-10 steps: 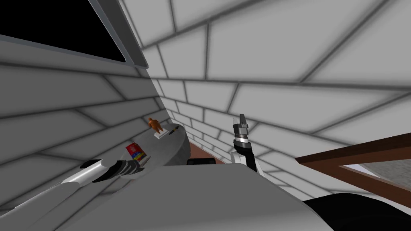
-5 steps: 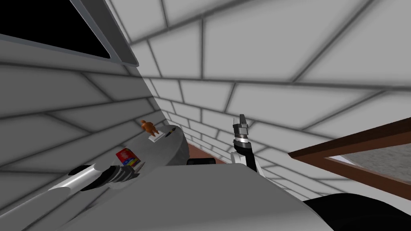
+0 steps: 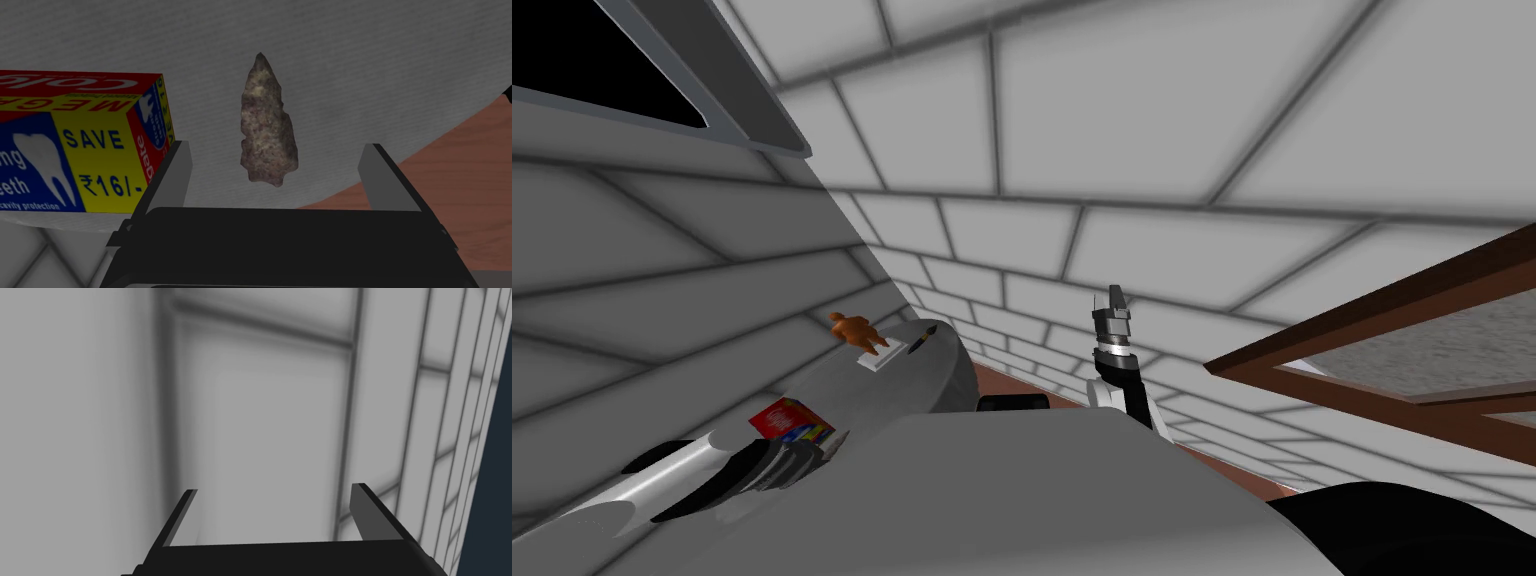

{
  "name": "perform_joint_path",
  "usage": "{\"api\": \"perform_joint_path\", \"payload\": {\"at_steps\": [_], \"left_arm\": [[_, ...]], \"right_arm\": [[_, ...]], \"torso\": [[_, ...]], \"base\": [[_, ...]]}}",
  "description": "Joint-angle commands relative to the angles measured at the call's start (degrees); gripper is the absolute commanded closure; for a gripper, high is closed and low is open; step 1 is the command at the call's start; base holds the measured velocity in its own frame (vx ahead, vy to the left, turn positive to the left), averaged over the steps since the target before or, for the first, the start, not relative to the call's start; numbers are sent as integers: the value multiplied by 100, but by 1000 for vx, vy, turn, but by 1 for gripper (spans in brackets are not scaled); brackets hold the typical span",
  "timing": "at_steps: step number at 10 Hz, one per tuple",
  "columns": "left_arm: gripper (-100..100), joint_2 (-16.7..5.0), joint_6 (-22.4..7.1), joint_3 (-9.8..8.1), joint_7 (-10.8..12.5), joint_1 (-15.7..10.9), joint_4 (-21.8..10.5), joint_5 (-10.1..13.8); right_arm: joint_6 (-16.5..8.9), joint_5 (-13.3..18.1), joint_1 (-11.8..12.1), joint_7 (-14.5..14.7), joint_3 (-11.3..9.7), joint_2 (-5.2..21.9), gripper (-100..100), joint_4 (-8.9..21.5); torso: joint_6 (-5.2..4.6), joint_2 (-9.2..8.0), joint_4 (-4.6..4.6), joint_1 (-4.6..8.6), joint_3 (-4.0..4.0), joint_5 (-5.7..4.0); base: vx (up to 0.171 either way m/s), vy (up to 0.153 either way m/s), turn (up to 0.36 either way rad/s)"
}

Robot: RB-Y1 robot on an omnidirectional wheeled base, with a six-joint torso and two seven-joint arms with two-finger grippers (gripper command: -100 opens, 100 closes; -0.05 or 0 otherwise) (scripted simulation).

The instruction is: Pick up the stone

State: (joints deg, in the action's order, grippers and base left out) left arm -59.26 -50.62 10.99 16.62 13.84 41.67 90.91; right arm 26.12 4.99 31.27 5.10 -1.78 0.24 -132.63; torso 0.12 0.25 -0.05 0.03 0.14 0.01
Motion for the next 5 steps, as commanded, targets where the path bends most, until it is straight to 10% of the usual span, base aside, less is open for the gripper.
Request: {"api": "perform_joint_path", "payload": {"at_steps": [1, 3, 4, 5], "left_arm": [[-100, 17, -29, 45, -83, -67, -206, 56], [-100, 32, -4, 91, -71, -25, -247, 88], [0, 34, -1, 99, -75, -23, -259, 95], [-100, 151, -55, -189, -274, -95, -489, -193]], "right_arm": [[0, 0, 0, 0, 0, 0, 0, 0], [0, 0, 0, 0, 0, 0, 0, 0], [0, 0, 0, 0, 0, 0, 0, 0], [0, 0, 0, 0, 0, 0, 0, 0]], "torso": [[0, 0, 0, 0, 0, 0], [-1, -4, 1, 2, -2, 0], [3, -7, 1, 2, -4, 0], [2, -11, 2, 2, -6, 0]], "base": [[24, 2, -23], [17, -2, -75], [0, 0, 0], [2, -1, -58]]}}
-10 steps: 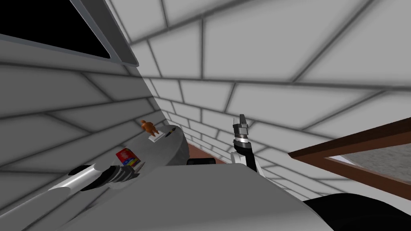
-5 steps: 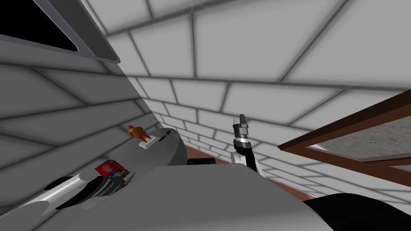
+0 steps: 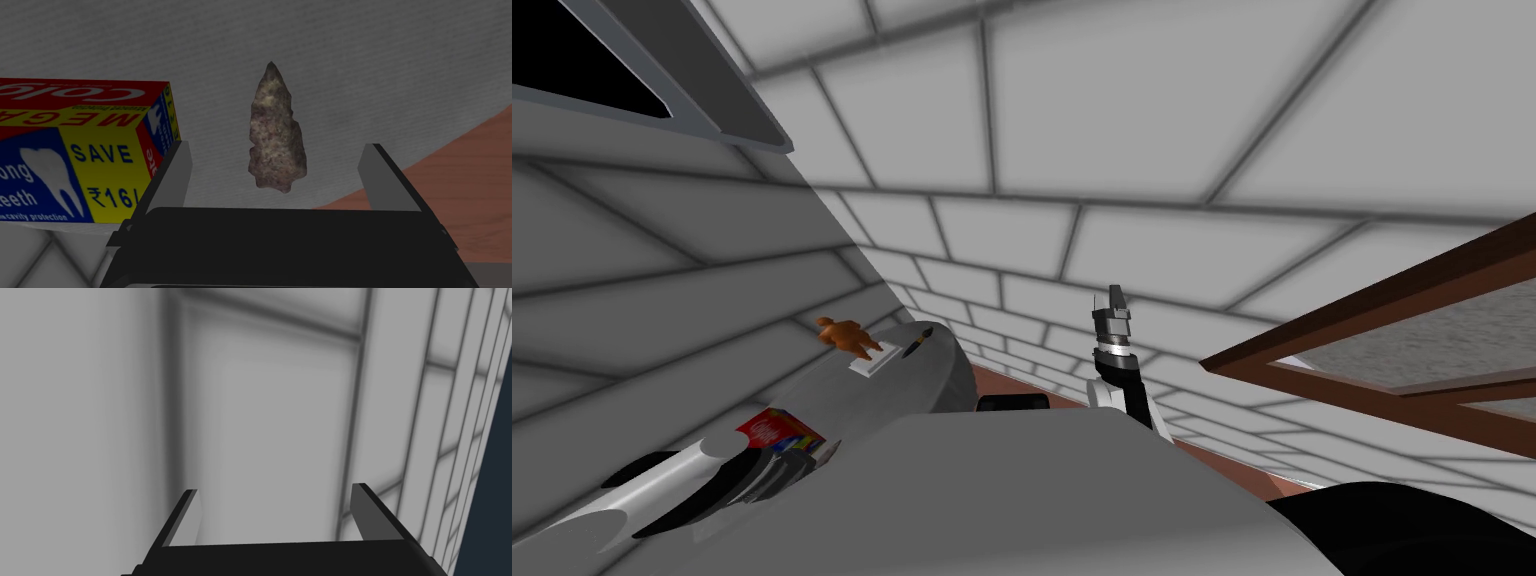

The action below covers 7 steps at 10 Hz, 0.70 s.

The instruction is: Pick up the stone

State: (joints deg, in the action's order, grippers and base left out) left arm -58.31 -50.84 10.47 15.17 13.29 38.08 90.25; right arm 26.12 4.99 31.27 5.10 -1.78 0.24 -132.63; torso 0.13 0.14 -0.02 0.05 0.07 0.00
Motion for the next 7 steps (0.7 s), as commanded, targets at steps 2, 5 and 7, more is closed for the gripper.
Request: {"api": "perform_joint_path", "payload": {"at_steps": [2, 5, 7], "left_arm": [[-100, 172, -87, -460, -329, -111, -361, -410], [-100, 289, -141, -940, -528, -182, -593, -793], [-100, 289, -141, -1182, -528, -182, -593, -873]], "right_arm": [[0, 0, 0, 0, 0, 0, 0, 0], [0, 0, 0, 0, 0, 0, 0, 0], [0, 0, 0, 0, 0, 0, 0, 0]], "torso": [[1, 0, 0, 0, 0, 0], [0, 0, 1, -8, 0, -1], [0, 2, 1, -18, 1, 1]], "base": [[3, 1, -37], [1, 0, -26], [1, -1, -16]]}}
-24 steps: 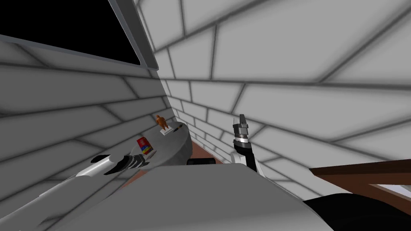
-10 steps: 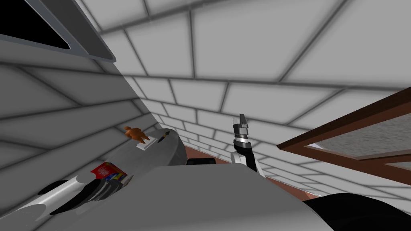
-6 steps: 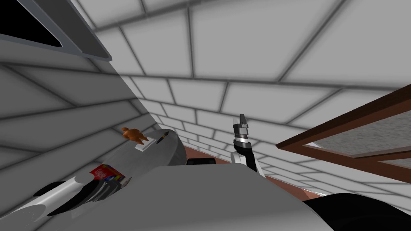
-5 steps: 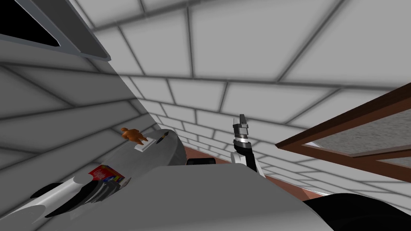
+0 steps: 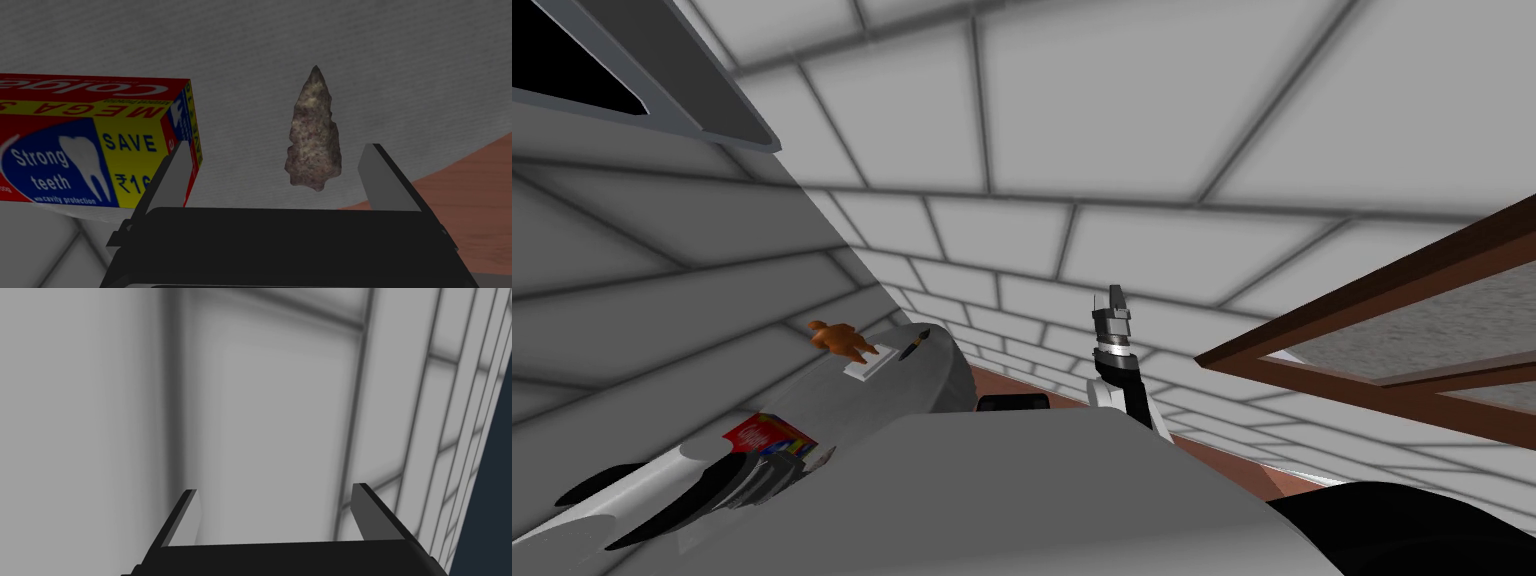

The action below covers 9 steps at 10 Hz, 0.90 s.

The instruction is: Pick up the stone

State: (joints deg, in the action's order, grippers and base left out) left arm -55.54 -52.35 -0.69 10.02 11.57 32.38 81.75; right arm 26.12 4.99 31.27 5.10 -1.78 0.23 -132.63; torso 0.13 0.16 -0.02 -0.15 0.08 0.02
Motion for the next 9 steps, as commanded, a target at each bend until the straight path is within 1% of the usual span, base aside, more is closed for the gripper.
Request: {"api": "perform_joint_path", "payload": {"at_steps": [1, 2, 3, 4, 5, 6, 7, 8, 9], "left_arm": [[-100, 129, -44, -286, -213, -82, -254, -286], [-100, 129, -44, -457, -213, -82, -254, -367], [-100, 129, -44, -509, -213, -82, -254, -367], [-100, 246, -98, -744, -413, -153, -486, -627], [-100, 246, -98, -911, -413, -153, -486, -711], [-100, 362, -152, -1085, -612, -224, -717, -920], [-100, 362, -152, -1257, -612, -224, -717, -1055], [-100, 362, -152, -1397, -612, -224, -717, -1055], [-100, 479, -207, -1589, -812, -295, -949, -1310]], "right_arm": [[0, 0, 0, 0, 0, 0, 0, 0], [0, 0, 0, 0, 0, 0, 0, 0], [0, 0, 0, 0, 0, 0, 0, 0], [0, 0, 0, 0, 0, 0, 0, 0], [0, 0, 0, 0, 0, 0, 0, 0], [0, 0, 0, 0, 0, 0, 0, 0], [0, 0, 0, 0, 0, 0, 0, 0], [0, 0, 0, 0, 0, 0, 0, 0], [0, 0, 0, 0, 0, 0, 0, 0]], "torso": [[0, 0, 0, 0, 0, 0], [-1, 1, 0, -1, 0, 1], [0, 0, 0, -2, 0, -1], [-1, 1, 0, -2, 0, -2], [-2, 1, 0, -5, 1, 0], [-1, 1, 0, -6, 1, -1], [-2, 2, 0, -7, 1, 0], [0, 2, 0, -7, 1, -1], [0, 1, 0, -7, 0, -1]], "base": [[3, 1, -48], [2, 1, -33], [0, 0, 0], [2, -1, -54], [2, 1, -32], [3, 1, -47], [2, 1, -31], [0, 0, 0], [2, 0, -54]]}}
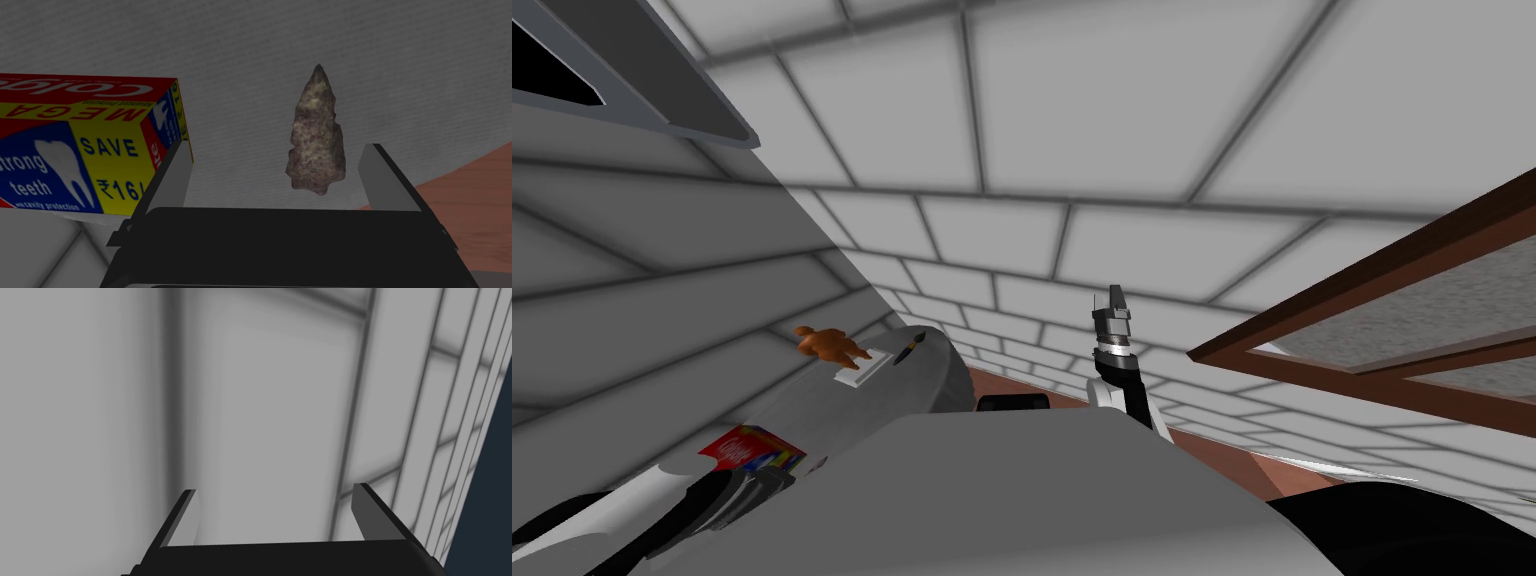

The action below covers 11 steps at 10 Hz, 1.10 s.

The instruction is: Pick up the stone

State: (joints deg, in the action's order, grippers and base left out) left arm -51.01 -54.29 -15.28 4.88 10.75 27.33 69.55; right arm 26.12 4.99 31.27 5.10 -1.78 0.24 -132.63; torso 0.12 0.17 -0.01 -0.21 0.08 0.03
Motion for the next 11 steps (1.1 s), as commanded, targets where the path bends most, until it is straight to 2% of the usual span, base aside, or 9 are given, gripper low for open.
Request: {"api": "perform_joint_path", "payload": {"at_steps": [1, 3, 4, 5, 6, 7, 8, 9, 11], "left_arm": [[-100, 27, -12, -286, -286, -213, -286, -179], [-100, 27, -12, -382, -298, -213, -443, -179], [-100, 144, -66, -646, -498, -284, -675, -462], [-100, 144, -66, -803, -498, -284, -550, -523], [-100, 144, -66, -825, -498, -284, -655, -523], [-100, 261, -121, -1068, -697, -356, -853, -795], [-100, 261, -121, -1207, -494, -239, -317, -867], [-100, 261, -121, -1269, -573, -356, -478, -867], [-100, 261, -121, -1269, -697, -356, -690, -867]], "right_arm": [[0, 0, 0, 0, 0, 0, 0, 0], [0, 0, 0, 0, 0, 0, 0, 0], [0, 0, 0, 0, 0, 0, 0, 0], [0, 0, 0, 0, 0, 0, 0, 0], [0, 0, 0, 0, 0, 0, 0, 0], [0, 0, 0, 0, 0, 0, 0, 0], [0, 0, 0, 0, 0, 0, 0, 0], [0, 0, 0, 0, 0, 0, 0, 0], [0, 0, 0, 0, 0, 0, 0, 0]], "torso": [[0, 0, 0, 0, 0, 0], [2, 1, 0, 0, 1, -1], [1, 1, 0, 0, 0, -1], [1, 0, 0, 0, 0, 0], [-1, 1, 0, -1, 1, -1], [1, 1, 0, -1, 1, -1], [1, -1, 0, 0, -1, 0], [-2, 2, 0, -1, 1, -1], [1, 2, -1, -1, 1, -1]], "base": [[1, 0, -28], [0, 0, 6], [2, 0, -48], [1, 0, -28], [0, 0, 0], [3, 1, -56], [1, 0, -20], [0, 0, 0], [0, 0, 0]]}}
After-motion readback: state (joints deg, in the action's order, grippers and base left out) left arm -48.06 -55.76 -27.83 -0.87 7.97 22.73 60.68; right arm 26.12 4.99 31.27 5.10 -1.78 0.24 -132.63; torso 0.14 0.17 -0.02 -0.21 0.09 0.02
